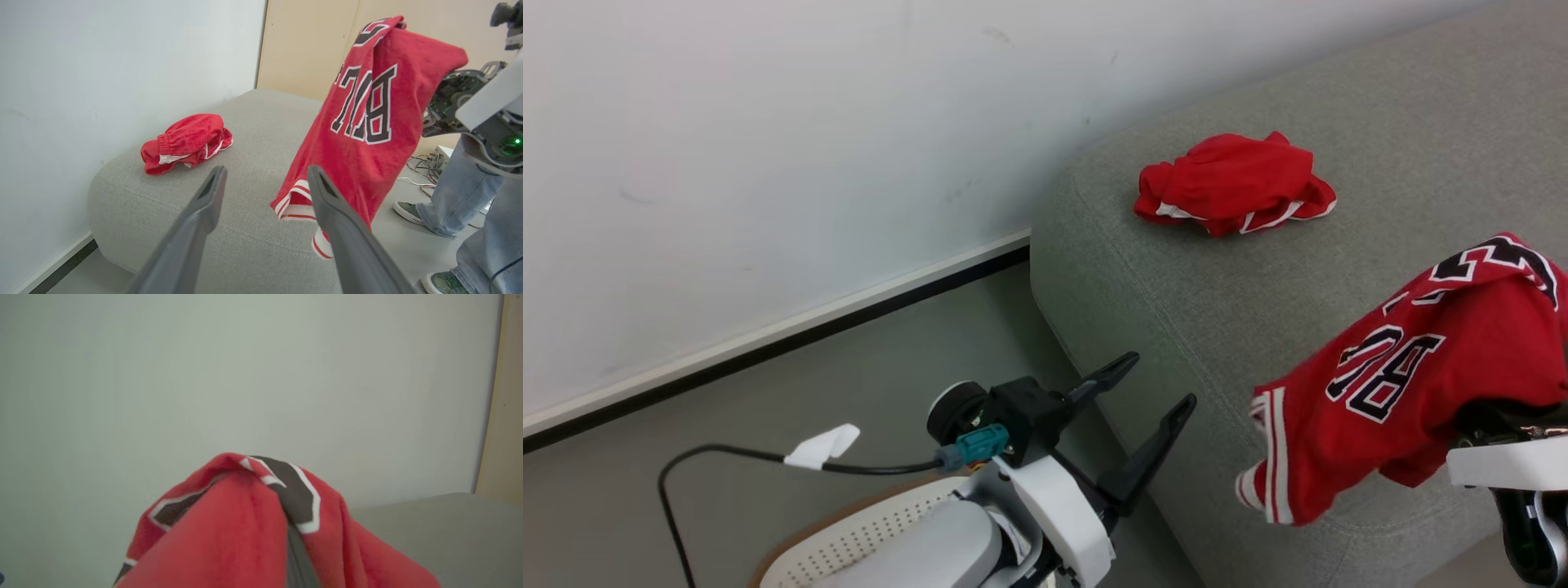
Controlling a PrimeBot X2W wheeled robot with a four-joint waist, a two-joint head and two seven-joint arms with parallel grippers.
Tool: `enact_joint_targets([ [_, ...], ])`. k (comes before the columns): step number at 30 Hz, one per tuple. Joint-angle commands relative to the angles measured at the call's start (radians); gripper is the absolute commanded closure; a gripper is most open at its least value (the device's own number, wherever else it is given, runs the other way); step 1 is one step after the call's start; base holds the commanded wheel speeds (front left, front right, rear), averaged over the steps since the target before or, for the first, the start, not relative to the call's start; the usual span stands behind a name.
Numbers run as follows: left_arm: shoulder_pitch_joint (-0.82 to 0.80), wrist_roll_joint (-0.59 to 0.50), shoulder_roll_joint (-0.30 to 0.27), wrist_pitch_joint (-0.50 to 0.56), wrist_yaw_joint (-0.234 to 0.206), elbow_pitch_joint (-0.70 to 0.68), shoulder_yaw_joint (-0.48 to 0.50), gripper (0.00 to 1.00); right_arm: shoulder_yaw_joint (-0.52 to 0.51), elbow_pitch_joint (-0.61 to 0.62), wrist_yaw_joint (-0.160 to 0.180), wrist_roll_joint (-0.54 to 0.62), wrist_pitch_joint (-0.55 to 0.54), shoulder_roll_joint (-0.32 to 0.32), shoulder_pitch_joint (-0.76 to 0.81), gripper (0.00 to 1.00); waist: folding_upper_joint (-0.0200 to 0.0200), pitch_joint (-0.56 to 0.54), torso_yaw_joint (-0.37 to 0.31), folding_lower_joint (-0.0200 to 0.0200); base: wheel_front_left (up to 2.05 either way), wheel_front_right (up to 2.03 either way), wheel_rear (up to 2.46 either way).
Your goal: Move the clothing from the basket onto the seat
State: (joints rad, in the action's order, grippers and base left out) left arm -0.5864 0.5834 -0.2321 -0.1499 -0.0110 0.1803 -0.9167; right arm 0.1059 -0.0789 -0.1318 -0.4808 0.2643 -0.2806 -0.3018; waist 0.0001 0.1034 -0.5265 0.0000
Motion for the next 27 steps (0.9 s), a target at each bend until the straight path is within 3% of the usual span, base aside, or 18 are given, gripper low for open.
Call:
enact_joint_targets([
  [1, -0.012, -0.008, -0.006, 0.002, 0.003, 0.004, -0.002, 0.0, -0.01, 0.012, 0.002, 0.008, 0.0, 0.007, 0.011, 1.0, -0.0001, 0.024, -0.016, 0.0, 0.0, 0.0, 0.0],
  [11, -0.048, -0.033, -0.021, 0.006, 0.002, 0.018, -0.013, 0.0, -0.025, 0.022, 0.002, -0.005, 0.0, 0.024, -0.033, 1.0, -0.0001, 0.073, -0.013, 0.0, 0.0, 0.0, 0.0],
  [17, -0.098, -0.059, -0.036, 0.04, -0.001, -0.001, -0.017, 0.0, -0.051, -0.044, 0.002, -0.055, 0.0, -0.041, -0.151, 1.0, -0.0001, 0.172, 0.031, 0.0, 0.0, 0.0, 0.0],
  [27, -0.205, -0.098, -0.084, 0.119, -0.007, -0.059, -0.01, 0.0, -0.234, -0.209, 0.002, -0.104, 0.0, -0.135, -0.381, 1.0, -0.0001, 0.419, 0.137, 0.0, 0.0, 0.0, 0.0],
])
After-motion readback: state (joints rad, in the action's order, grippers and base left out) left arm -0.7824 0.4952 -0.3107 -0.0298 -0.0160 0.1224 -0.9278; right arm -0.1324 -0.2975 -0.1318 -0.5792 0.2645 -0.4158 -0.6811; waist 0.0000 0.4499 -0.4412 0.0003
